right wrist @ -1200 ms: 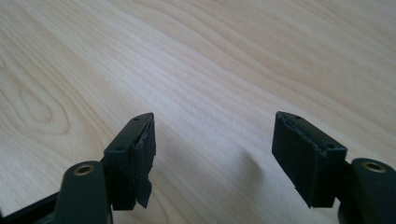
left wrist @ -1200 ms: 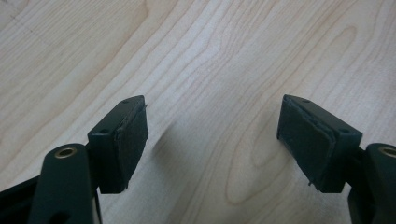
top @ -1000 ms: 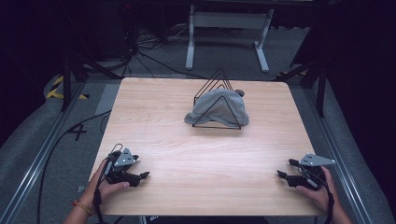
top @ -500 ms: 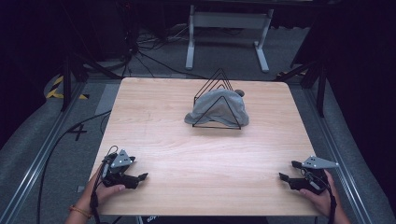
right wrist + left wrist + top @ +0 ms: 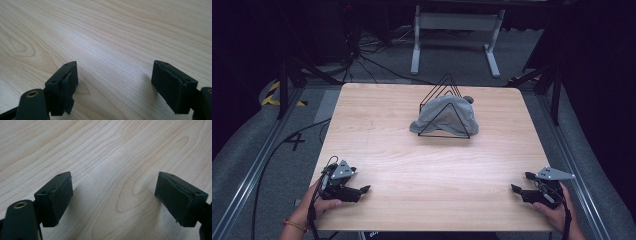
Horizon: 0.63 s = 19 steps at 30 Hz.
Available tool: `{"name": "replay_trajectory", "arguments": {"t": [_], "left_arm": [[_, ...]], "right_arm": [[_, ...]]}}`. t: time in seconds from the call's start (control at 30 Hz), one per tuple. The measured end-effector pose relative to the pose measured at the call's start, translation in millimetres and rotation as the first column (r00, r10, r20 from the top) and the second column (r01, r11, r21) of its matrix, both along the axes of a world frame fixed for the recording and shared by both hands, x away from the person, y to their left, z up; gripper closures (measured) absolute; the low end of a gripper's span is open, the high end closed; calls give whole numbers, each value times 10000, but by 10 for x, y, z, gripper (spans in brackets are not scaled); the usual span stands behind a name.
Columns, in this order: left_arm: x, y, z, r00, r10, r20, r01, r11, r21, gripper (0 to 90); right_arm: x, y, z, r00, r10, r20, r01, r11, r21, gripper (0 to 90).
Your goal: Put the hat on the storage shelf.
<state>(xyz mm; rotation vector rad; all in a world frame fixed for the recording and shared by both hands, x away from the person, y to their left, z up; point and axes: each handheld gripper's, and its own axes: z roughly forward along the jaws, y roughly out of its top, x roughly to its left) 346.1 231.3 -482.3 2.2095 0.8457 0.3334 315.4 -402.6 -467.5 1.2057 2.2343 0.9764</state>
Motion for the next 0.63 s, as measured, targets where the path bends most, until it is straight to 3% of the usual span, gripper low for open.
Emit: {"name": "replay_trajectory", "arguments": {"t": [0.63], "left_arm": [[7,0,1,10000,-42,15,42,10000,49,145]], "right_arm": [[1,0,0,9999,-145,-9,145,9999,49,216]]}}
